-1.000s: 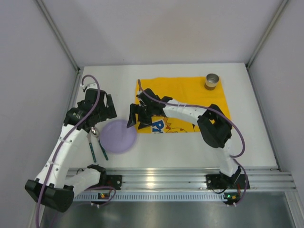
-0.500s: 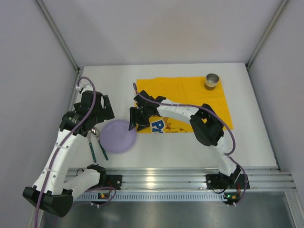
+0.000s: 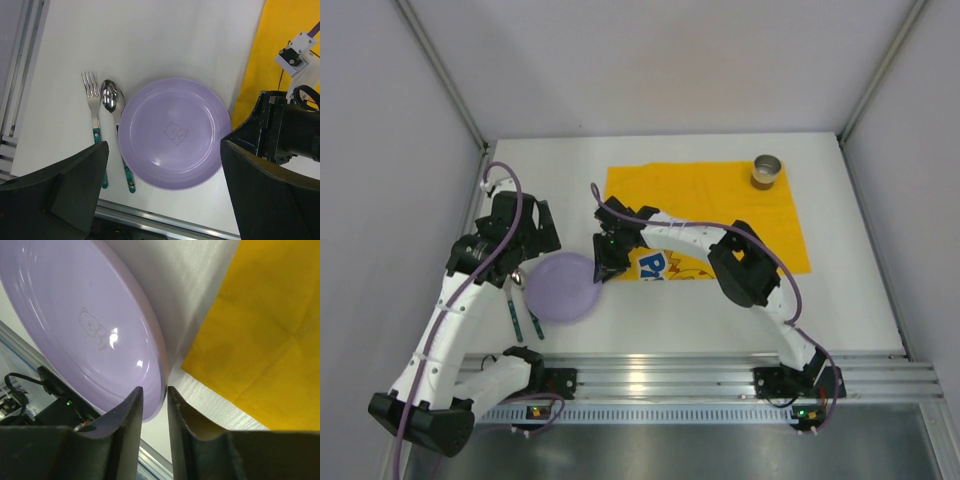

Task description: Set the dinner table for one person

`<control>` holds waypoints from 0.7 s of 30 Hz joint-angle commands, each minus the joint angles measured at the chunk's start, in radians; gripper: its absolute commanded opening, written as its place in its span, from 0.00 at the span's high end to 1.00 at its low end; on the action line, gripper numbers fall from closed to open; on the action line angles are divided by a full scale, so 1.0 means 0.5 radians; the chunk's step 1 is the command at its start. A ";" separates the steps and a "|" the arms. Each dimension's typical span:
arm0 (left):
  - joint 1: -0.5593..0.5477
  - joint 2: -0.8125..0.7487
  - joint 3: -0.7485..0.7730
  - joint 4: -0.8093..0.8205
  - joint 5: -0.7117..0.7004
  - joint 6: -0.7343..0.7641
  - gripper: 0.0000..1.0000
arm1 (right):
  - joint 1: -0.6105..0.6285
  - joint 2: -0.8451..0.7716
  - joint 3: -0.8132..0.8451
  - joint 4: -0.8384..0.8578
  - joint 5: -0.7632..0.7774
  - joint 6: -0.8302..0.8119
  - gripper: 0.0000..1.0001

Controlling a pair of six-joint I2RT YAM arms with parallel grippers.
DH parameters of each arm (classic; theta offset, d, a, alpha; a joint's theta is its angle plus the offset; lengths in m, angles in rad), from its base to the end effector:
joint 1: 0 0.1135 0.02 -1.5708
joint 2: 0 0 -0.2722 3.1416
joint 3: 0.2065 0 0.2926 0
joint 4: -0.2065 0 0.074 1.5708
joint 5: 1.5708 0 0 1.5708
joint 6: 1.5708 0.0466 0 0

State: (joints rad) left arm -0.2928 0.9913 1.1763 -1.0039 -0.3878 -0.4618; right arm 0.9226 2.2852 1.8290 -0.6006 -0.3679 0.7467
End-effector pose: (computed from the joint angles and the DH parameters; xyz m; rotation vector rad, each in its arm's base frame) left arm 0.2171 -0.0470 0.3674 -0.3730 2.2846 0.0857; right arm 0.3124 0.4403 0.1445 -0.3986 2.8955 0.9332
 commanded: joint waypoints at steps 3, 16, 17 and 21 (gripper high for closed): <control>0.012 0.006 -0.003 0.004 -0.041 -0.009 0.01 | 0.048 0.028 0.097 -0.032 -0.004 -0.048 0.85; 0.015 0.030 0.095 -0.005 -0.059 0.025 0.01 | 0.072 0.059 0.281 -0.078 0.018 -0.085 1.00; 0.012 0.027 0.105 -0.005 -0.059 0.031 0.02 | 0.066 0.038 0.303 -0.105 0.051 -0.100 1.00; 0.012 0.030 0.142 0.014 -0.047 0.046 0.02 | 0.011 -0.158 0.386 -0.185 0.156 -0.150 1.00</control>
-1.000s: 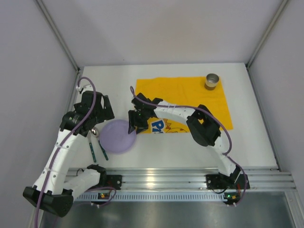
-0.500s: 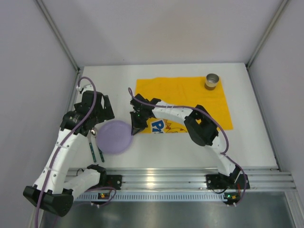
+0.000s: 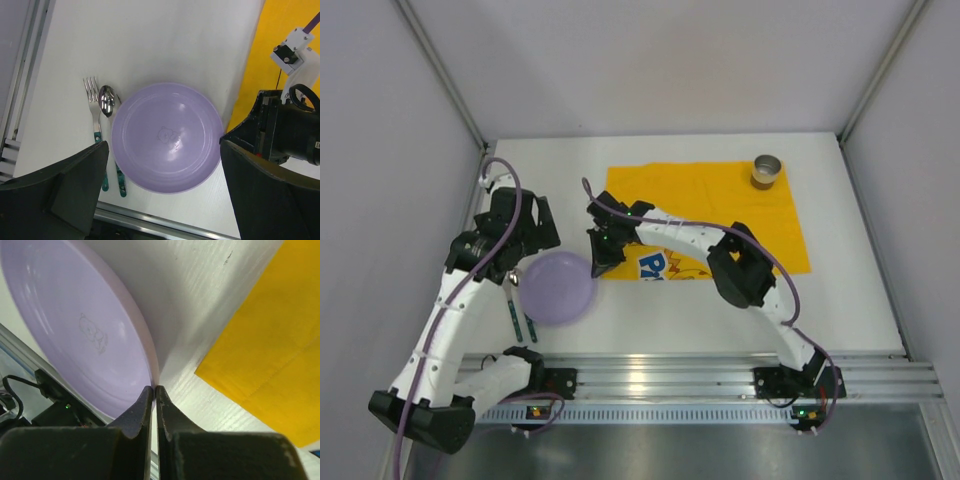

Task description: Set the dinner table for one person

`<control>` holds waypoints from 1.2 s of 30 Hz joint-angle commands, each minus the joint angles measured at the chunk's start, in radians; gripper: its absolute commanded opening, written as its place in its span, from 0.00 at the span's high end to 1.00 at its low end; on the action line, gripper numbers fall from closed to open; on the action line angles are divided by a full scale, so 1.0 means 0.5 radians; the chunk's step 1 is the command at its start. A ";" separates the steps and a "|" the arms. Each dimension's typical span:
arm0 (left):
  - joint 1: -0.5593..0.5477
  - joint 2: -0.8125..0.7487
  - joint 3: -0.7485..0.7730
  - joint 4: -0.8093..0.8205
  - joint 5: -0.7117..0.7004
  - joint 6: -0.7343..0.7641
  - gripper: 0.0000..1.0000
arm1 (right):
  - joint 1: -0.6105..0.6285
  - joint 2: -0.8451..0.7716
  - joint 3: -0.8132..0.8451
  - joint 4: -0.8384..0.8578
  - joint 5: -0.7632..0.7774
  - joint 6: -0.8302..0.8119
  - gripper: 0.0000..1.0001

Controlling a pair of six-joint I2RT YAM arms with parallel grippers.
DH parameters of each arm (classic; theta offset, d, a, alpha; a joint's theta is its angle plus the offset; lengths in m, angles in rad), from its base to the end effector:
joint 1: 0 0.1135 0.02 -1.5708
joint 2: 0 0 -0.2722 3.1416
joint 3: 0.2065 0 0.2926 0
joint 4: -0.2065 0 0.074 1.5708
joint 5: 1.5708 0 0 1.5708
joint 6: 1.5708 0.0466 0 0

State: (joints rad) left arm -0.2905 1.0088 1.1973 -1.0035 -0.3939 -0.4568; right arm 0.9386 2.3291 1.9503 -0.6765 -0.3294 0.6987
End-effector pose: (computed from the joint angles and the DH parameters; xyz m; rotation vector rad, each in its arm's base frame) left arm 0.2210 -0.0474 0.3713 -0.3729 2.2792 0.0941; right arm 0.3150 0.4556 0.1582 -0.4722 2.8583 0.8858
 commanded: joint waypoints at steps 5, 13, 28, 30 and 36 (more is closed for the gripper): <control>0.007 0.013 0.143 0.046 -0.013 0.042 0.02 | -0.180 -0.504 0.063 -0.107 0.204 -0.109 1.00; 0.007 0.020 0.118 0.114 0.042 0.033 0.02 | -0.539 -0.921 -0.277 -0.159 0.306 -0.231 1.00; 0.007 0.053 0.032 0.166 0.113 -0.019 0.02 | -1.291 -1.106 -0.823 -0.135 0.450 -0.501 1.00; 0.010 0.062 0.023 0.166 0.116 -0.034 0.02 | -1.325 -1.066 -0.836 -0.123 0.456 -0.495 1.00; 0.010 0.066 -0.075 0.178 0.094 -0.065 0.02 | -1.383 -0.968 -0.823 -0.104 0.533 -0.517 1.00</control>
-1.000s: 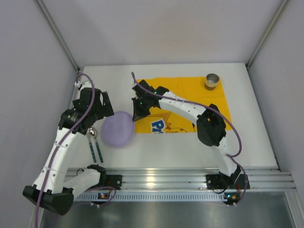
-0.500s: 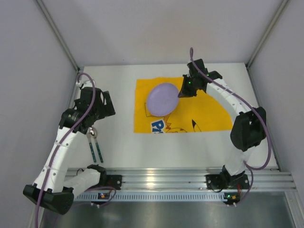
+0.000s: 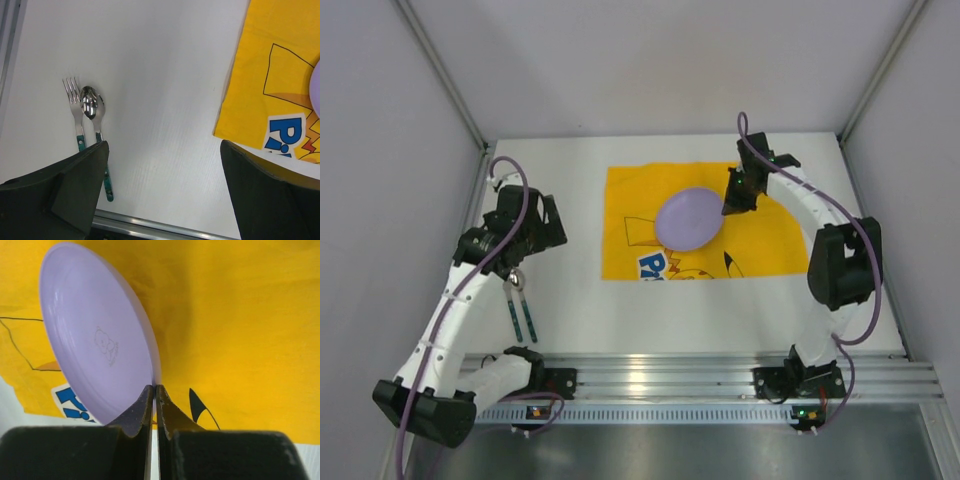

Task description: Set the dinner table for one person

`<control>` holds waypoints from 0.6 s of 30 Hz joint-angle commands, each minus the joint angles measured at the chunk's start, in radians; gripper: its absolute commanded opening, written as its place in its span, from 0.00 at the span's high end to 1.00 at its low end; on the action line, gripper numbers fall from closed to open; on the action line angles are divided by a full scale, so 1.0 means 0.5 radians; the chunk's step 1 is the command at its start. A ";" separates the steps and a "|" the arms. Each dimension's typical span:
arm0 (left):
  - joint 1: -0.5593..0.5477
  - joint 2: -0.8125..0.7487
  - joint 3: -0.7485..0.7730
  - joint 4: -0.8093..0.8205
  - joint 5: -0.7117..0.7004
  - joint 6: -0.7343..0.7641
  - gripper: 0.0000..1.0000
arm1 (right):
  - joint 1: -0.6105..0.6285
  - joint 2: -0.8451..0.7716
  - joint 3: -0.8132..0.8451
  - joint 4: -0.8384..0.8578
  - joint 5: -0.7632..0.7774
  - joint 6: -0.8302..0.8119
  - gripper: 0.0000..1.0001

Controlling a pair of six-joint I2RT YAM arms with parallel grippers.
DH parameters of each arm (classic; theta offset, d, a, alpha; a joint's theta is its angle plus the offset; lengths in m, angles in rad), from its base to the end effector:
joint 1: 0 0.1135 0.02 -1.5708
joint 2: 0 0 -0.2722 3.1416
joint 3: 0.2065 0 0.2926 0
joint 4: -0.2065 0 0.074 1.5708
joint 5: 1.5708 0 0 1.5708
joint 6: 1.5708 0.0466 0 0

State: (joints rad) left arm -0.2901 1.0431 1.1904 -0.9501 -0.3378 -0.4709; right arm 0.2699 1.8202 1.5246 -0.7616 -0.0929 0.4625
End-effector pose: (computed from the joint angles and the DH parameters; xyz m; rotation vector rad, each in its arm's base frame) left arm 0.2338 -0.0537 0.3652 -0.3672 2.2875 0.0191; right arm 0.4208 0.1209 0.2464 0.2244 2.6618 0.3671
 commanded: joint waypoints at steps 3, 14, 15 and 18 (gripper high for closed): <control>0.034 0.009 -0.135 0.066 -0.073 -0.107 0.02 | -0.079 0.105 0.037 0.054 0.179 -0.057 1.00; 0.365 0.092 -0.506 0.197 0.142 -0.175 0.03 | -0.175 0.082 0.068 0.011 0.213 -0.054 0.27; 0.390 0.095 -0.561 0.216 0.178 -0.166 0.03 | -0.175 0.048 0.053 0.008 0.198 -0.060 0.26; 0.503 0.150 -0.598 0.286 0.243 -0.135 0.04 | -0.175 -0.136 -0.042 -0.002 0.140 -0.057 0.24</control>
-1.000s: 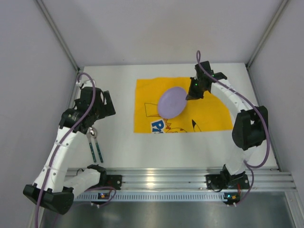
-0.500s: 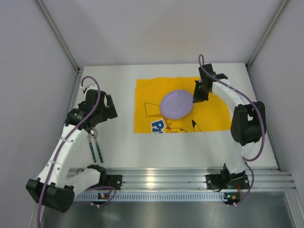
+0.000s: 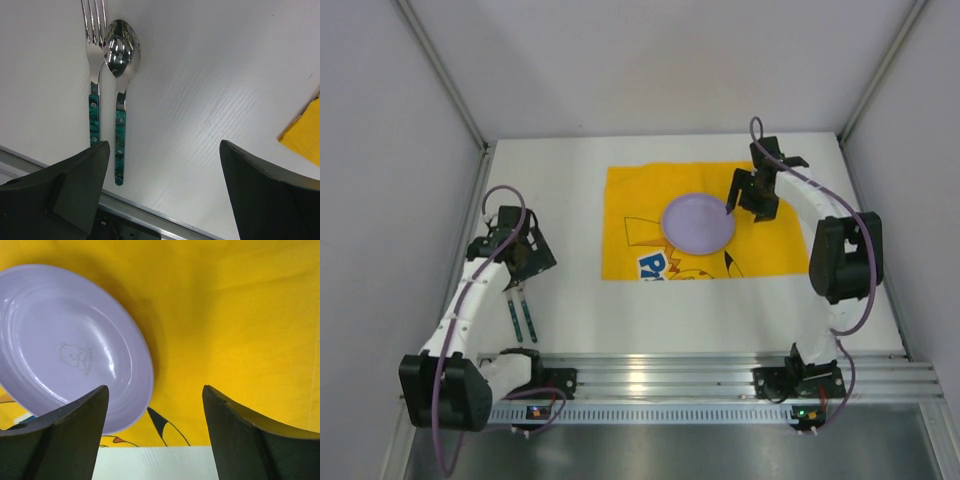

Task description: Set the dinner table for one person

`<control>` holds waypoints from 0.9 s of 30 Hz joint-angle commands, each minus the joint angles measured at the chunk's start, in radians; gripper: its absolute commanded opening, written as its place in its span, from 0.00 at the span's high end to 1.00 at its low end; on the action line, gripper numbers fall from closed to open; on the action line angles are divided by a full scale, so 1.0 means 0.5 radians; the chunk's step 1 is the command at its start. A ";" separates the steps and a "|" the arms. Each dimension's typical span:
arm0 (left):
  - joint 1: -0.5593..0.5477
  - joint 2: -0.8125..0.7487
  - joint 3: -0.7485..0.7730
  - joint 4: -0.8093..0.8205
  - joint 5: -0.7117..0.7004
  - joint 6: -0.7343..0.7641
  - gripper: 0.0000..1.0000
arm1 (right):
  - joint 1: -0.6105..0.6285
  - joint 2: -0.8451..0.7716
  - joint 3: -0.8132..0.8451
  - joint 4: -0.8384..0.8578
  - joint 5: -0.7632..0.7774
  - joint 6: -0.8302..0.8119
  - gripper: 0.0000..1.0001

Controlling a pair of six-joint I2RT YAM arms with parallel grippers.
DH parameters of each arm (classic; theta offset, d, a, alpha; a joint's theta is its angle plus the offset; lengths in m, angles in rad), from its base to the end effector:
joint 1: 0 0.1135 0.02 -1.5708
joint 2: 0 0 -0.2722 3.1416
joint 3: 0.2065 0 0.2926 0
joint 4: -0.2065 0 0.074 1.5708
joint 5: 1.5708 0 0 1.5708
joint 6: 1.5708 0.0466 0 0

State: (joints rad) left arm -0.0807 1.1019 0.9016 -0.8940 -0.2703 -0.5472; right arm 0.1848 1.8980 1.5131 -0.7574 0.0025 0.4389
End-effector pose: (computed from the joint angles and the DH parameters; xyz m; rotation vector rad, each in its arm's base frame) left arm 0.2443 -0.0073 0.2525 -0.6856 2.5140 0.1415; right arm 0.4380 0.0818 0.2096 0.3463 2.7054 0.1788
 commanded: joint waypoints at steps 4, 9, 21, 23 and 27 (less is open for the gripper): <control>0.333 0.299 -0.012 0.168 0.294 0.070 0.06 | 0.002 -0.525 -0.185 -0.010 -0.103 0.006 0.23; 0.508 0.686 -0.012 0.272 0.455 0.171 0.12 | -0.001 -0.719 -0.384 -0.013 -0.131 0.027 0.23; 0.563 1.027 -0.018 0.429 0.286 0.244 0.57 | -0.066 -0.866 -0.529 -0.037 -0.122 -0.012 0.23; 0.572 1.082 -0.009 0.435 0.258 0.248 0.58 | -0.084 -0.875 -0.520 -0.056 -0.125 -0.037 0.23; 0.576 1.195 0.047 0.395 0.237 0.254 0.61 | -0.136 -0.885 -0.520 -0.074 -0.125 -0.052 0.23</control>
State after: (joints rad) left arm 0.2016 1.6241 0.9348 -0.7132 -0.1257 -0.4305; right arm 0.1421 1.4982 1.2373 -0.7765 -0.0555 0.4351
